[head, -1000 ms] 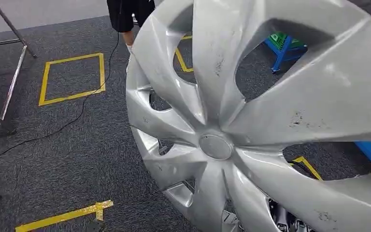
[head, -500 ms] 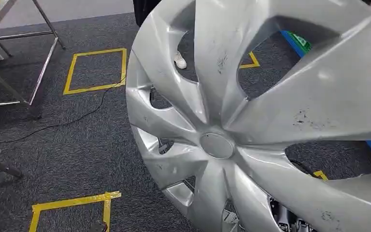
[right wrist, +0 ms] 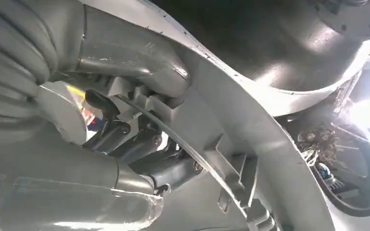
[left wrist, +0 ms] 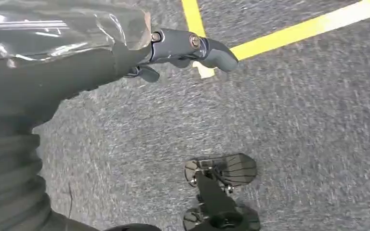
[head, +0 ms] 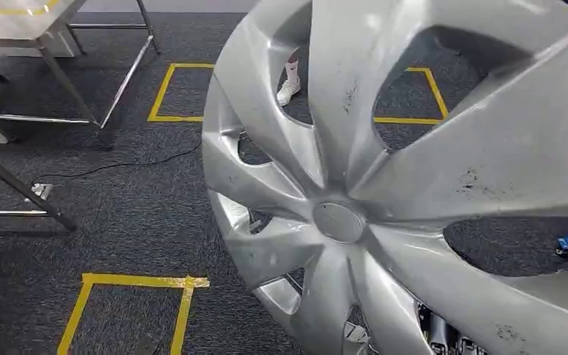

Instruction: Take the parts from the cabinet and place them on the table.

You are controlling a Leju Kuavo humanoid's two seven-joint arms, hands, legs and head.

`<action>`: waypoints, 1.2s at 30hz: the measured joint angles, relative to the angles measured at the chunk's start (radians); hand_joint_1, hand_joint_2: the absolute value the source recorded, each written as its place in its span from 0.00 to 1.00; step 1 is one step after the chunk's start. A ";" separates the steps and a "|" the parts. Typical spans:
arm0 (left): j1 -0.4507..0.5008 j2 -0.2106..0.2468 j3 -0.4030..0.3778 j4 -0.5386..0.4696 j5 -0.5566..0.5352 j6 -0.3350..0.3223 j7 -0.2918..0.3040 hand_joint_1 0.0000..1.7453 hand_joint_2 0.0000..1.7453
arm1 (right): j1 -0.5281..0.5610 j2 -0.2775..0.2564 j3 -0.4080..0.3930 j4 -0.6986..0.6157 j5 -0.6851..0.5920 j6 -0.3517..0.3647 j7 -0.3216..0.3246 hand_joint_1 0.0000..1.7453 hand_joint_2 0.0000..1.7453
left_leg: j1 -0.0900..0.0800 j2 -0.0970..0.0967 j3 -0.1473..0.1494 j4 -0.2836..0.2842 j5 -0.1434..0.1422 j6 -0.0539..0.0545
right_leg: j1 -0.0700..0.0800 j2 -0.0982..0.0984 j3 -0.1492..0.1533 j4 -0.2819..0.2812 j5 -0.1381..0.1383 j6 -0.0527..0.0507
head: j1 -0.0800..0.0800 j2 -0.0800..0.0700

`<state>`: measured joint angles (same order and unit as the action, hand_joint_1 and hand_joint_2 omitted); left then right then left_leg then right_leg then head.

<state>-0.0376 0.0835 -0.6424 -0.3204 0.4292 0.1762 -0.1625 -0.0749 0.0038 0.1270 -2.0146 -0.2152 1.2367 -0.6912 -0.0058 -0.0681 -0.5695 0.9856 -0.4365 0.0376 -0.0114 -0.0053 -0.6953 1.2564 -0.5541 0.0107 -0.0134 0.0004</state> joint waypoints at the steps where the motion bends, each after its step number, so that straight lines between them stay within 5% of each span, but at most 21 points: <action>1: 0.000 -0.001 0.000 0.000 0.000 0.000 0.000 0.00 1.00 | -0.001 0.000 0.000 0.000 0.000 0.001 0.000 1.00 1.00 | 0.002 -0.016 0.001 0.004 -0.002 -0.004 | -0.004 0.009 0.041 -0.094 0.045 0.013 | 0.000 0.000; 2: 0.000 -0.002 0.000 0.000 0.000 0.000 0.000 0.00 1.00 | -0.002 0.000 0.000 0.000 0.000 0.001 0.000 1.00 1.00 | 0.004 -0.028 0.001 0.011 -0.007 -0.010 | -0.009 0.033 0.081 -0.186 0.084 0.022 | 0.000 0.000; 3: 0.000 -0.001 0.000 0.000 0.000 -0.001 0.000 0.00 1.00 | -0.001 0.000 0.000 0.000 0.000 0.001 0.000 1.00 1.00 | 0.004 -0.038 -0.009 0.017 -0.012 -0.017 | -0.013 0.075 0.096 -0.219 0.090 0.018 | 0.003 0.000; 7: 0.009 0.001 0.001 0.001 -0.002 -0.001 0.002 0.00 1.00 | -0.002 0.006 -0.005 0.000 0.000 0.003 0.000 1.00 1.00 | 0.004 -0.067 -0.027 0.025 -0.011 -0.029 | -0.005 0.046 0.094 -0.223 0.094 -0.012 | 0.005 0.000; 8: 0.010 0.002 0.001 0.001 -0.002 0.000 0.002 0.00 1.00 | -0.003 0.009 -0.006 -0.001 0.000 0.003 0.000 1.00 1.00 | 0.005 -0.049 -0.029 0.033 -0.019 -0.034 | -0.012 0.037 0.098 -0.227 0.095 -0.019 | 0.005 0.000; 9: 0.008 0.002 0.001 0.001 -0.002 0.001 0.002 0.00 1.00 | -0.002 0.012 -0.006 -0.001 0.000 0.003 0.000 1.00 1.00 | -0.001 0.010 -0.045 0.063 -0.036 -0.041 | -0.010 0.027 0.102 -0.228 0.092 -0.028 | 0.000 0.000; 10: 0.005 0.004 0.002 0.001 -0.002 0.002 0.002 0.00 1.00 | -0.001 0.015 -0.006 -0.002 -0.001 0.003 0.000 1.00 1.00 | 0.001 0.040 -0.072 0.122 -0.066 -0.046 | -0.006 0.016 0.106 -0.227 0.089 -0.033 | -0.002 0.000; 12: 0.002 0.003 0.002 0.001 -0.003 0.002 0.002 0.00 1.00 | -0.001 0.016 -0.008 -0.002 -0.001 0.003 0.000 1.00 1.00 | 0.008 0.057 -0.159 0.290 -0.134 -0.051 | 0.000 -0.009 0.108 -0.227 0.084 -0.040 | -0.002 0.000; 14: 0.006 0.001 0.002 0.001 -0.007 0.001 0.002 0.00 1.00 | 0.001 0.017 -0.008 -0.002 0.000 0.004 0.000 1.00 1.00 | 0.010 0.059 -0.196 0.345 -0.131 -0.051 | 0.004 -0.031 0.109 -0.227 0.081 -0.043 | -0.002 0.000; 15: 0.006 0.001 0.002 0.001 -0.009 0.001 0.002 0.00 1.00 | 0.002 0.018 -0.008 -0.002 0.000 0.004 0.000 1.00 1.00 | 0.010 0.063 -0.179 0.302 -0.100 -0.048 | 0.007 -0.040 0.111 -0.227 0.079 -0.044 | -0.002 0.000; 17: 0.005 0.004 0.002 0.001 -0.009 0.001 0.002 0.00 1.00 | 0.001 0.019 -0.009 -0.002 0.000 0.004 0.000 1.00 1.00 | 0.004 0.085 -0.084 0.118 -0.009 -0.033 | 0.013 -0.061 0.120 -0.228 0.074 -0.045 | -0.002 0.000; 18: 0.004 0.005 0.002 0.001 -0.009 0.001 0.002 0.00 1.00 | 0.001 0.021 -0.009 -0.002 0.000 0.004 0.000 1.00 1.00 | -0.007 0.132 -0.043 0.040 -0.002 -0.021 | 0.014 -0.070 0.124 -0.229 0.071 -0.044 | -0.001 0.000; 19: 0.002 0.007 0.002 0.001 -0.010 0.002 0.002 0.00 1.00 | 0.001 0.022 -0.010 -0.002 0.000 0.004 0.000 1.00 1.00 | -0.011 0.141 -0.043 0.042 -0.011 -0.016 | 0.019 -0.079 0.125 -0.233 0.071 -0.043 | 0.002 0.000; 23: 0.005 0.015 0.003 0.001 -0.011 0.003 0.002 0.00 1.00 | 0.003 0.028 -0.010 -0.003 0.000 0.004 0.000 1.00 1.00 | -0.019 0.106 -0.041 0.021 -0.002 0.001 | 0.016 -0.114 0.136 -0.244 0.070 -0.025 | -0.001 0.000; 24: 0.007 0.015 0.003 0.000 -0.011 0.003 0.002 0.00 1.00 | 0.006 0.030 -0.011 -0.007 0.000 0.005 0.000 1.00 1.00 | -0.001 0.090 -0.011 -0.010 0.015 0.003 | 0.020 -0.110 0.136 -0.242 0.062 -0.022 | -0.001 0.000; 26: 0.002 0.011 0.003 0.000 -0.012 0.003 0.002 0.00 1.00 | 0.004 0.031 -0.016 -0.008 -0.002 0.006 0.000 1.00 1.00 | -0.003 0.070 0.003 -0.023 0.025 0.010 | 0.012 -0.027 0.100 -0.150 0.023 -0.024 | 0.003 0.000; 29: 0.001 0.008 0.003 0.000 -0.012 0.003 0.002 0.00 1.00 | 0.011 0.031 -0.024 -0.007 0.000 0.006 0.000 1.00 1.00 | -0.001 0.029 0.000 -0.021 0.024 0.009 | 0.002 0.000 -0.017 0.059 -0.037 -0.016 | 0.009 0.000; 31: 0.004 0.008 0.003 0.000 -0.012 0.002 0.002 0.00 1.00 | 0.015 0.030 -0.027 -0.007 0.002 0.006 0.000 1.00 1.00 | 0.003 -0.001 0.000 -0.016 0.021 0.005 | -0.008 0.001 -0.003 0.001 0.006 0.008 | 0.010 0.000; 33: 0.004 0.006 0.003 0.000 -0.012 0.002 0.002 0.00 1.00 | 0.014 0.031 -0.028 -0.007 0.000 0.006 0.000 1.00 1.00 | 0.009 -0.030 -0.002 0.001 0.012 -0.009 | -0.020 0.028 0.085 -0.190 0.090 0.034 | 0.010 0.000; 34: 0.004 0.006 0.004 0.000 -0.012 0.002 0.002 0.00 1.00 | 0.014 0.031 -0.028 -0.007 0.000 0.006 0.000 1.00 1.00 | 0.010 -0.039 -0.007 0.011 0.006 -0.017 | -0.024 0.064 0.102 -0.230 0.099 0.031 | 0.013 0.000; 36: 0.006 0.006 0.005 0.000 -0.012 0.002 0.002 0.00 1.00 | 0.015 0.032 -0.029 -0.008 0.000 0.006 0.000 1.00 1.00 | 0.007 -0.055 -0.020 0.018 0.003 -0.029 | -0.013 0.049 0.105 -0.230 0.102 0.007 | 0.014 0.000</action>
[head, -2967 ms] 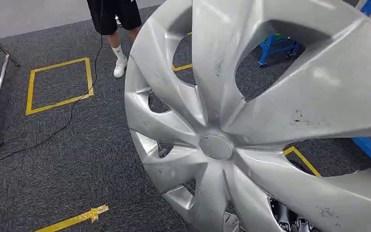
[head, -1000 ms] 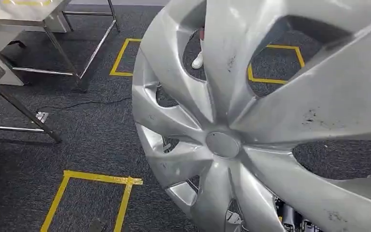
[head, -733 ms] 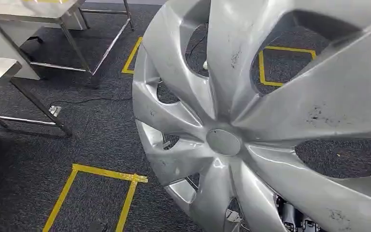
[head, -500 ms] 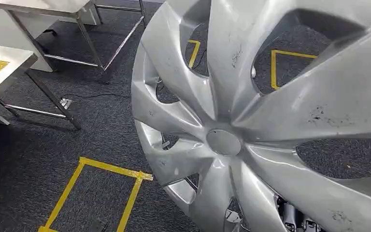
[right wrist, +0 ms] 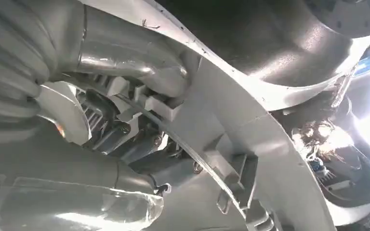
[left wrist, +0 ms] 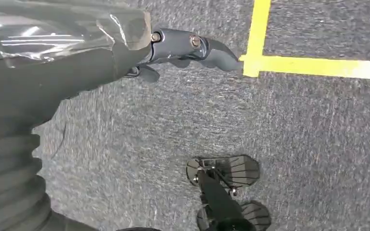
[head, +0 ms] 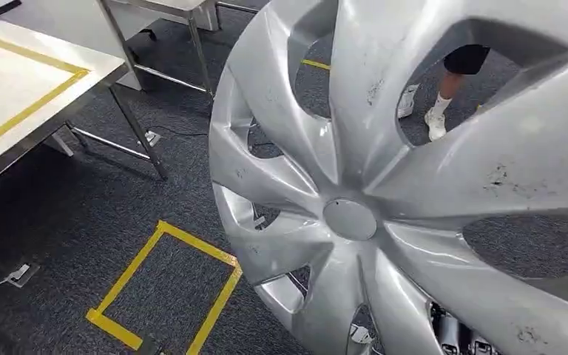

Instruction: Take the parts from the cabinet and place them on the table.

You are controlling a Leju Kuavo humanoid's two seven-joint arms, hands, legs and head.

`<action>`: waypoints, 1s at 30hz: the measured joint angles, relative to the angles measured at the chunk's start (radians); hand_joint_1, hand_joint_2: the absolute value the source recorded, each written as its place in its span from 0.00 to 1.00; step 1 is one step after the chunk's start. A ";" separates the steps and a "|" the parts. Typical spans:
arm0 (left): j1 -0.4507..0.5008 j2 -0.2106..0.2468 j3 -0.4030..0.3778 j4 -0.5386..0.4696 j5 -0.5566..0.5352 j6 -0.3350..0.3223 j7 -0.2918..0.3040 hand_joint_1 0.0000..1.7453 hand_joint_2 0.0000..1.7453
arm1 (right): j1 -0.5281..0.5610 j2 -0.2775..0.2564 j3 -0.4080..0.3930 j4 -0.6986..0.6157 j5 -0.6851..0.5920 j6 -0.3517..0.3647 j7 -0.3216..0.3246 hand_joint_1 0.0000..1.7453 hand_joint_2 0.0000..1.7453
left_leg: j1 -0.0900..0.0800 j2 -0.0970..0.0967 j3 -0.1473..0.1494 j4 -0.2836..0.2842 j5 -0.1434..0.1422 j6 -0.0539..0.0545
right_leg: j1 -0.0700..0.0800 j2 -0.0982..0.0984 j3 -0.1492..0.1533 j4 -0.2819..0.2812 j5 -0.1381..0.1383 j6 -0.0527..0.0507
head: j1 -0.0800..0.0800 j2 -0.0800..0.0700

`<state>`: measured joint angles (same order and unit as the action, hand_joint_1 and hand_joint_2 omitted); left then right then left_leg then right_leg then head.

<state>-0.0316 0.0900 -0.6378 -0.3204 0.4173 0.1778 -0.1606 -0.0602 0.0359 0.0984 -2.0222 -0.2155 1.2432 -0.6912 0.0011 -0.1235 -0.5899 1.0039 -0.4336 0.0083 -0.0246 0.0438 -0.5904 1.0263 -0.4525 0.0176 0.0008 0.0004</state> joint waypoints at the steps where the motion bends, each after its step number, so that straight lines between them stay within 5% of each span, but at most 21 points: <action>1: 0.004 0.000 0.000 0.000 0.000 0.000 0.000 0.00 1.00 | 0.000 0.001 0.000 0.000 0.000 0.000 0.000 1.00 1.00 | 0.004 -0.004 -0.003 -0.002 0.002 -0.004 | 0.004 -0.006 -0.002 0.001 0.001 -0.007 | 0.000 0.000; 3: 0.008 0.003 0.000 0.001 0.000 0.001 0.000 0.00 1.00 | -0.003 0.003 -0.001 0.000 0.000 0.000 0.000 1.00 1.00 | 0.008 -0.005 -0.006 0.003 -0.003 -0.014 | -0.007 -0.022 0.002 -0.005 0.004 -0.019 | 0.001 0.000; 4: 0.010 0.001 0.000 0.001 0.000 0.002 0.000 0.00 1.00 | -0.006 0.005 -0.001 0.000 0.000 0.000 0.000 1.00 1.00 | 0.003 0.053 -0.019 0.028 -0.019 -0.020 | -0.004 -0.031 0.004 -0.006 0.002 -0.025 | -0.001 0.000; 5: 0.007 0.003 0.000 0.001 0.000 0.002 0.000 0.00 1.00 | -0.005 0.009 -0.001 0.000 0.000 0.000 0.000 1.00 1.00 | 0.004 0.090 -0.045 0.084 -0.051 -0.025 | -0.002 -0.040 0.006 -0.005 -0.001 -0.031 | -0.010 0.000; 6: 0.004 0.003 0.001 0.001 0.000 0.002 0.000 0.00 1.00 | -0.005 0.009 -0.002 0.000 0.000 0.000 0.000 1.00 1.00 | 0.007 0.106 -0.084 0.162 -0.088 -0.028 | 0.001 -0.051 0.006 -0.005 -0.003 -0.034 | -0.008 0.000; 8: 0.004 0.001 0.002 0.001 0.000 0.002 0.000 0.00 1.00 | -0.005 0.009 -0.002 0.000 0.001 0.000 0.000 1.00 1.00 | 0.012 0.112 -0.163 0.310 -0.138 -0.033 | 0.004 -0.076 0.005 -0.005 -0.006 -0.037 | -0.009 0.000; 9: 0.006 0.000 0.003 0.001 0.000 0.002 0.000 0.00 1.00 | -0.005 0.009 -0.002 0.000 0.001 0.000 0.000 1.00 1.00 | 0.013 0.113 -0.172 0.321 -0.129 -0.033 | 0.004 -0.088 0.006 -0.005 -0.007 -0.038 | -0.009 0.000; 10: 0.006 0.001 0.004 0.001 0.000 0.002 0.000 0.00 1.00 | -0.005 0.009 -0.002 0.000 0.001 0.000 0.000 1.00 1.00 | 0.013 0.116 -0.155 0.281 -0.099 -0.032 | 0.005 -0.099 0.008 -0.005 -0.008 -0.038 | -0.009 0.000; 12: 0.006 0.003 0.008 0.001 0.000 0.002 0.000 0.00 1.00 | -0.007 0.009 -0.002 0.000 0.001 0.000 0.000 1.00 1.00 | 0.011 0.139 -0.068 0.111 -0.017 -0.025 | 0.007 -0.119 0.013 -0.005 -0.012 -0.036 | -0.009 0.000; 13: 0.005 0.003 0.010 0.001 0.000 0.002 0.000 0.00 1.00 | -0.007 0.010 -0.002 0.000 0.001 0.000 0.000 1.00 1.00 | 0.004 0.193 -0.018 0.024 0.010 -0.014 | 0.009 -0.127 0.018 -0.005 -0.015 -0.034 | -0.009 0.000; 14: 0.001 0.004 0.013 0.001 0.000 0.002 0.000 0.00 1.00 | -0.007 0.009 -0.002 0.000 0.001 0.000 0.000 1.00 1.00 | -0.007 0.206 -0.014 0.009 -0.005 -0.011 | 0.018 -0.137 0.019 -0.005 -0.019 -0.027 | -0.009 0.000; 18: 0.003 0.007 0.014 0.000 0.000 0.002 -0.001 0.00 1.00 | -0.010 0.011 -0.002 0.000 0.000 0.000 0.000 1.00 1.00 | -0.011 0.159 -0.012 -0.007 0.001 0.012 | 0.017 -0.176 0.034 -0.018 -0.024 -0.010 | -0.010 0.000; 20: 0.006 0.003 0.014 0.000 0.000 0.002 -0.002 0.00 1.00 | -0.012 0.010 -0.002 0.000 0.002 0.000 0.000 1.00 1.00 | 0.003 0.139 0.013 -0.029 0.015 0.019 | 0.012 -0.100 0.015 0.022 -0.042 -0.008 | -0.002 0.000; 21: 0.003 0.003 0.014 0.000 -0.001 0.002 -0.001 0.00 1.00 | -0.012 0.010 -0.002 0.000 -0.001 0.000 0.000 1.00 1.00 | 0.003 0.134 0.012 -0.028 0.018 0.023 | 0.011 -0.079 -0.002 0.057 -0.059 -0.013 | -0.004 0.000; 23: -0.002 0.003 0.014 0.000 -0.001 0.002 -0.001 0.00 1.00 | -0.010 0.007 -0.004 0.000 0.000 0.000 0.000 1.00 1.00 | 0.003 0.107 0.011 -0.027 0.018 0.026 | 0.008 -0.052 -0.078 0.203 -0.114 -0.020 | 0.003 0.000; 25: -0.001 0.002 0.014 0.000 -0.001 0.002 -0.001 0.00 1.00 | -0.007 0.006 -0.004 0.001 0.001 0.000 0.000 1.00 1.00 | 0.002 0.079 0.011 -0.026 0.017 0.026 | 0.007 -0.049 -0.135 0.296 -0.132 -0.012 | 0.003 0.000; 27: 0.001 0.000 0.014 0.000 -0.001 0.002 -0.001 0.00 1.00 | -0.006 0.005 -0.004 0.001 0.001 0.000 0.000 1.00 1.00 | 0.006 0.046 0.011 -0.022 0.014 0.021 | -0.001 -0.047 -0.102 0.196 -0.075 0.012 | 0.002 0.000; 29: 0.001 -0.001 0.014 0.000 -0.001 0.002 -0.001 0.00 1.00 | -0.007 0.004 -0.004 0.001 0.000 0.000 0.000 1.00 1.00 | 0.010 0.019 0.009 -0.007 0.004 0.008 | -0.013 -0.013 -0.021 0.020 -0.001 0.033 | 0.003 0.000; 30: 0.001 -0.001 0.014 0.000 -0.001 0.002 -0.001 0.00 1.00 | -0.007 0.004 -0.004 0.001 0.000 0.000 0.000 1.00 1.00 | 0.010 0.019 0.009 -0.007 0.004 0.008 | -0.013 -0.013 -0.021 0.020 -0.001 0.033 | 0.003 0.000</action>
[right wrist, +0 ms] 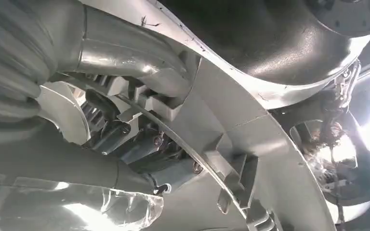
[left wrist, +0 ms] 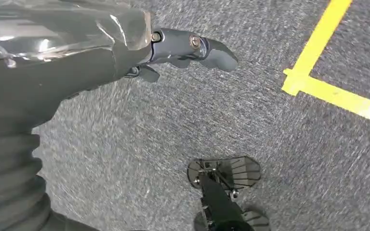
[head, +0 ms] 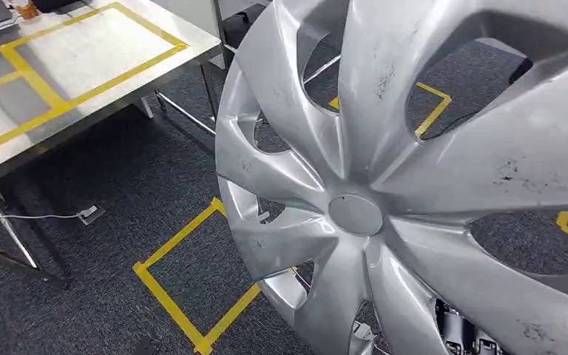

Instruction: Take the parts from the cabinet and place them on the table.

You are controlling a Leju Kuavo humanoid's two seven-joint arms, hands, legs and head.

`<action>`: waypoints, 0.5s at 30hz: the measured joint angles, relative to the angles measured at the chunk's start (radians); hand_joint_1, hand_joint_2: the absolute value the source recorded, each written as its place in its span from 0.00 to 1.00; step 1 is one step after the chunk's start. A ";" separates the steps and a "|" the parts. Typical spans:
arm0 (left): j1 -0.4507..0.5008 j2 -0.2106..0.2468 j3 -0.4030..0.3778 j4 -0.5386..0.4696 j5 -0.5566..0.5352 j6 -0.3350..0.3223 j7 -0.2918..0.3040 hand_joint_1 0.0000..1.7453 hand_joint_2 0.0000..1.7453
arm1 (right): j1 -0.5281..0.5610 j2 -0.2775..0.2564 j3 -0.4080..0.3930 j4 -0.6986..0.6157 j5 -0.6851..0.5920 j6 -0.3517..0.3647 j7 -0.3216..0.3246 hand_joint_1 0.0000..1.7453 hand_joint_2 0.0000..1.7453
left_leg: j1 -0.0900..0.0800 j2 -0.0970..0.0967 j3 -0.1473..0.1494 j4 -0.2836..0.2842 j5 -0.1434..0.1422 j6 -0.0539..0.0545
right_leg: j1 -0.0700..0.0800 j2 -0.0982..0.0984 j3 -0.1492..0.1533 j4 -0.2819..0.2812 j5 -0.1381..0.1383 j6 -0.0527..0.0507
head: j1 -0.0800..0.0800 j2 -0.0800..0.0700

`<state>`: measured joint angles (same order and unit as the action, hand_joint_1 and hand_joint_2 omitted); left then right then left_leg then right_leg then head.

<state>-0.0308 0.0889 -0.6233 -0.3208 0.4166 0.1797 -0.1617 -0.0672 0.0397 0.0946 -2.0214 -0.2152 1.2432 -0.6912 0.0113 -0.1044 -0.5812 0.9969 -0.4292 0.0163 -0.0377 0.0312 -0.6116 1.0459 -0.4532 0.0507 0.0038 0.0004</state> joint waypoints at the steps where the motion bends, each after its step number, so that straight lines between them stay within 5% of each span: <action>1: 0.000 0.000 0.000 0.000 0.000 0.000 0.000 0.00 1.00 | 0.000 0.000 0.000 0.000 0.000 0.000 0.000 1.00 1.00 | 0.000 0.000 0.000 0.000 0.000 0.000 | 0.000 0.000 0.000 0.000 0.000 0.000 | 0.000 0.000; 3: 0.000 0.000 0.000 0.000 0.000 0.000 0.000 0.00 1.00 | 0.000 0.000 0.000 0.000 0.000 0.000 0.000 1.00 1.00 | 0.000 -0.003 -0.002 0.002 -0.002 -0.002 | -0.003 0.012 0.006 -0.018 0.005 0.001 | 0.000 0.000; 4: 0.001 0.003 0.000 0.000 0.000 0.000 0.000 0.00 1.00 | -0.001 -0.002 0.000 0.001 -0.001 0.000 0.000 1.00 1.00 | -0.004 -0.021 -0.012 0.015 -0.010 -0.014 | 0.004 0.015 0.009 -0.014 0.004 -0.024 | 0.000 0.000; 5: 0.011 0.004 0.000 0.001 0.000 0.000 0.000 0.00 1.00 | -0.004 -0.002 0.000 0.002 -0.002 0.000 0.000 1.00 1.00 | 0.002 -0.032 -0.018 0.014 -0.012 -0.023 | 0.005 -0.005 0.010 -0.015 0.004 -0.044 | 0.001 0.000; 7: 0.011 0.005 0.000 0.001 0.000 0.001 0.000 0.00 1.00 | -0.006 -0.001 0.000 0.002 -0.003 0.000 0.000 1.00 1.00 | -0.004 0.064 -0.041 0.066 -0.041 -0.033 | 0.006 -0.020 0.017 -0.016 0.000 -0.056 | -0.008 0.000; 10: 0.004 0.004 0.000 0.000 -0.001 0.001 0.000 0.00 1.00 | -0.005 -0.002 -0.001 0.002 -0.004 0.000 0.000 1.00 1.00 | 0.002 0.097 -0.158 0.297 -0.138 -0.039 | 0.015 -0.045 0.022 -0.016 -0.007 -0.066 | -0.008 0.000; 11: 0.005 0.003 0.000 0.001 -0.001 0.001 0.000 0.00 1.00 | -0.004 -0.002 -0.001 0.002 -0.004 0.000 0.000 1.00 1.00 | 0.002 0.098 -0.182 0.334 -0.141 -0.039 | 0.017 -0.051 0.023 -0.016 -0.009 -0.068 | -0.008 0.000; 13: 0.007 0.004 0.000 0.001 -0.001 0.002 0.000 0.00 1.00 | -0.005 -0.002 -0.001 0.002 -0.005 0.000 0.000 1.00 1.00 | 0.001 0.099 -0.153 0.262 -0.083 -0.032 | 0.022 -0.060 0.027 -0.016 -0.013 -0.069 | -0.008 0.000; 15: 0.006 0.005 0.001 0.001 -0.001 0.002 0.000 0.00 1.00 | -0.006 -0.002 -0.001 0.002 -0.006 0.000 0.000 1.00 1.00 | -0.006 0.107 -0.056 0.073 0.005 -0.011 | 0.026 -0.065 0.036 -0.017 -0.017 -0.068 | -0.008 0.000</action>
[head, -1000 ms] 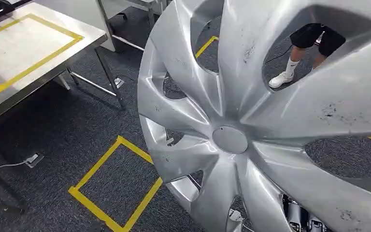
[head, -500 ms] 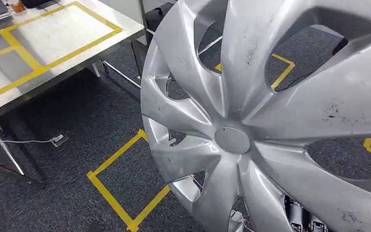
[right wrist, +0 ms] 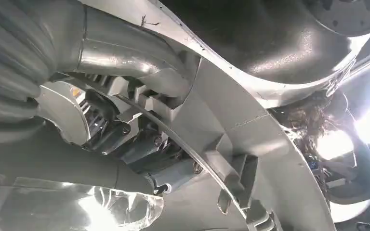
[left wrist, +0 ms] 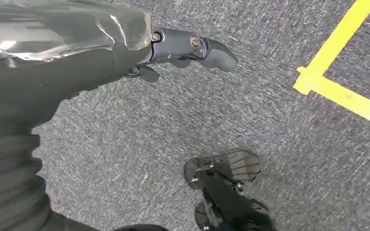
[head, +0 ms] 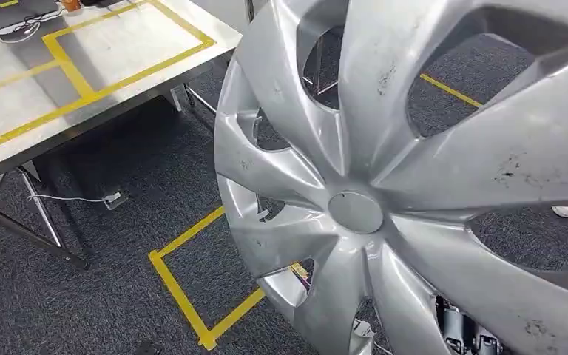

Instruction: Take the parts from the cabinet and place them on the table.

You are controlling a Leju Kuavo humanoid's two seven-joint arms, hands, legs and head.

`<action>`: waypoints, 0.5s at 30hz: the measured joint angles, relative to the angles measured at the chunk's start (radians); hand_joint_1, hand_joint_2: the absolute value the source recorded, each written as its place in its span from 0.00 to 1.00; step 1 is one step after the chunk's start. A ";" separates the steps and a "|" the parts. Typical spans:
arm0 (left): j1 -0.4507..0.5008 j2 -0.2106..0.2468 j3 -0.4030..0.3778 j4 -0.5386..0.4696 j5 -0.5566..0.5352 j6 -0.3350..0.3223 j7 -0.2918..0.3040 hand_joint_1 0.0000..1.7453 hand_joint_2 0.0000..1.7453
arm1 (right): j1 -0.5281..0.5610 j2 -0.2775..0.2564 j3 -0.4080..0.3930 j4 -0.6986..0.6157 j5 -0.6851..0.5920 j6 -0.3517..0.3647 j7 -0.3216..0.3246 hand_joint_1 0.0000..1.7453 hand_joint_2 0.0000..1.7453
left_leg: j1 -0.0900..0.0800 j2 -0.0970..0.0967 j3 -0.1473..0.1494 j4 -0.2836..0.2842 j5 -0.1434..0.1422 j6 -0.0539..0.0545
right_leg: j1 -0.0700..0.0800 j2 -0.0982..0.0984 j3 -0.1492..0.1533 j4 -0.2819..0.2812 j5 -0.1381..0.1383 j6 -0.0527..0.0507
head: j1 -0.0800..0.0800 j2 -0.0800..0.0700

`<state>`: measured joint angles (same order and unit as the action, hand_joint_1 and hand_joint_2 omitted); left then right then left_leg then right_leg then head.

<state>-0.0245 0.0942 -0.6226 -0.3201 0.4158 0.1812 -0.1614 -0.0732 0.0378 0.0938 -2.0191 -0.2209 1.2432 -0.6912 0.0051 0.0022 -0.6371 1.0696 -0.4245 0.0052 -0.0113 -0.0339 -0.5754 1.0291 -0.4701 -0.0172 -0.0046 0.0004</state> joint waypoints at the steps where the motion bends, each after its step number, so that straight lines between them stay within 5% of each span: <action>1: -0.002 0.003 0.000 0.000 0.000 0.000 0.000 0.00 1.00 | 0.000 0.000 0.000 0.000 0.000 0.000 0.000 1.00 1.00 | -0.007 0.017 0.023 -0.041 -0.014 0.009 | 0.000 -0.002 0.002 -0.001 -0.001 0.002 | 0.002 0.000; 5: -0.004 0.008 0.001 0.000 0.000 0.002 0.000 0.00 1.00 | -0.001 0.000 0.001 0.000 -0.001 0.000 0.000 1.00 1.00 | -0.016 0.008 0.023 -0.054 -0.012 0.020 | 0.003 -0.009 0.006 -0.010 -0.002 0.020 | 0.000 0.000; 6: -0.003 0.007 0.001 0.000 0.000 0.002 0.000 0.00 1.00 | -0.002 0.000 0.001 0.000 -0.001 0.000 0.000 1.00 1.00 | 0.000 0.005 0.048 -0.077 0.001 0.025 | 0.002 -0.004 -0.001 -0.005 -0.006 0.022 | 0.000 0.000; 7: -0.004 0.006 0.001 -0.001 0.000 0.002 -0.001 0.00 1.00 | -0.003 0.000 0.001 0.000 0.000 0.000 0.000 1.00 1.00 | -0.003 0.001 0.055 -0.087 0.003 0.027 | 0.002 0.010 -0.007 0.017 -0.018 0.022 | 0.004 0.000; 9: -0.009 0.004 0.001 -0.001 0.000 0.002 -0.001 0.00 1.00 | -0.002 -0.003 0.001 0.000 -0.002 0.000 0.000 1.00 1.00 | -0.003 -0.005 0.056 -0.087 0.004 0.031 | 0.000 0.023 -0.079 0.161 -0.078 0.014 | 0.006 0.000; 11: -0.008 0.002 0.001 -0.001 -0.002 0.002 -0.001 0.00 1.00 | 0.000 -0.004 0.001 0.000 0.004 0.000 0.000 1.00 1.00 | -0.003 -0.014 0.056 -0.086 0.003 0.032 | -0.003 0.026 -0.155 0.293 -0.112 0.020 | 0.006 0.000; 13: -0.007 0.000 0.001 -0.001 -0.006 0.002 -0.001 0.00 1.00 | 0.002 -0.006 0.001 0.000 0.008 0.000 0.000 1.00 1.00 | -0.001 -0.030 0.057 -0.085 0.001 0.029 | -0.010 0.026 -0.145 0.249 -0.075 0.041 | 0.006 0.000; 15: -0.008 -0.002 0.003 -0.001 -0.009 0.002 -0.001 0.00 1.00 | 0.000 -0.006 0.001 0.000 0.008 0.000 0.000 1.00 1.00 | 0.002 -0.049 0.057 -0.075 -0.005 0.019 | -0.021 0.039 -0.064 0.070 0.002 0.065 | 0.006 0.000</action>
<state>-0.0326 0.0919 -0.6199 -0.3208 0.4070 0.1827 -0.1625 -0.0735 0.0317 0.0950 -2.0195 -0.2125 1.2428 -0.6912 0.0074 -0.0467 -0.5800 0.9946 -0.4299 0.0241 -0.0325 0.0054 -0.6391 1.0989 -0.4686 0.0481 0.0011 0.0004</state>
